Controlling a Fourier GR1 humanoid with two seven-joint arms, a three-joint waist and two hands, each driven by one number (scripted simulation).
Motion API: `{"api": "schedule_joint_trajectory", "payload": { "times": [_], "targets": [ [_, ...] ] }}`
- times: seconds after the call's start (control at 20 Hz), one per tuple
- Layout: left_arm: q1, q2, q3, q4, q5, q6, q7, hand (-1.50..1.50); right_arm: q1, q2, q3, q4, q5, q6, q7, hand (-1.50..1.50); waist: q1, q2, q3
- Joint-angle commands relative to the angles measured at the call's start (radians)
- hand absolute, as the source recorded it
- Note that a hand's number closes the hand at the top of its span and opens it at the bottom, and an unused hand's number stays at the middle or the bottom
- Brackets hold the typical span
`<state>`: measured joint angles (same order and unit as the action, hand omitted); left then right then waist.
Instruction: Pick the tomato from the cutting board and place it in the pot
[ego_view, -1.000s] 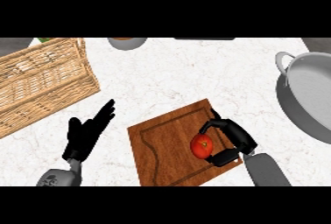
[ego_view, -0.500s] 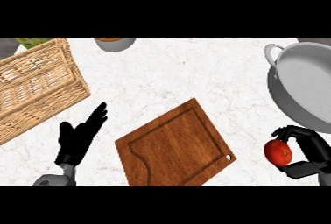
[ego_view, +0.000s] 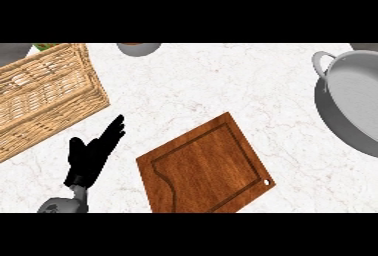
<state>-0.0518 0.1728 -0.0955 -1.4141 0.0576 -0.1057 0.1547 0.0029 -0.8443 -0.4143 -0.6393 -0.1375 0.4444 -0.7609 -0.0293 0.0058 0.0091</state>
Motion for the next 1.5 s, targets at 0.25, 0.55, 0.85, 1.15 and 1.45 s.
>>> {"api": "schedule_joint_trajectory", "payload": {
  "times": [0.25, 0.55, 0.85, 1.15, 1.45],
  "targets": [
    [0.019, 0.01, -0.003, 0.008, 0.012, -0.045, -0.027, 0.0, 0.021, -0.192, -0.059, 0.182, 0.046, 0.041, -0.29, 1.5, 0.032, -0.003, -0.003],
    [-0.06, -0.022, -0.016, 0.044, -0.034, 0.001, 0.009, 0.0, -0.088, -0.242, -0.027, 0.225, 0.105, -0.05, -0.28, 1.5, 0.039, -0.002, -0.005],
    [-0.025, -0.017, -0.015, 0.057, -0.032, -0.029, -0.025, 0.0, -0.254, -0.33, 0.02, 0.256, 0.168, -0.076, -0.162, 1.5, 0.053, 0.0, -0.006],
    [-0.003, -0.049, -0.036, -0.028, -0.039, -0.005, 0.021, 0.0, -0.395, -0.287, 0.139, 0.181, 0.276, -0.145, -0.021, 1.5, 0.058, -0.002, -0.008],
    [-0.11, -0.046, -0.002, 0.055, -0.025, -0.026, 0.052, 0.0, -0.574, -0.238, 0.254, 0.133, 0.403, -0.203, 0.134, 1.5, 0.06, 0.002, -0.008]
  ]
}}
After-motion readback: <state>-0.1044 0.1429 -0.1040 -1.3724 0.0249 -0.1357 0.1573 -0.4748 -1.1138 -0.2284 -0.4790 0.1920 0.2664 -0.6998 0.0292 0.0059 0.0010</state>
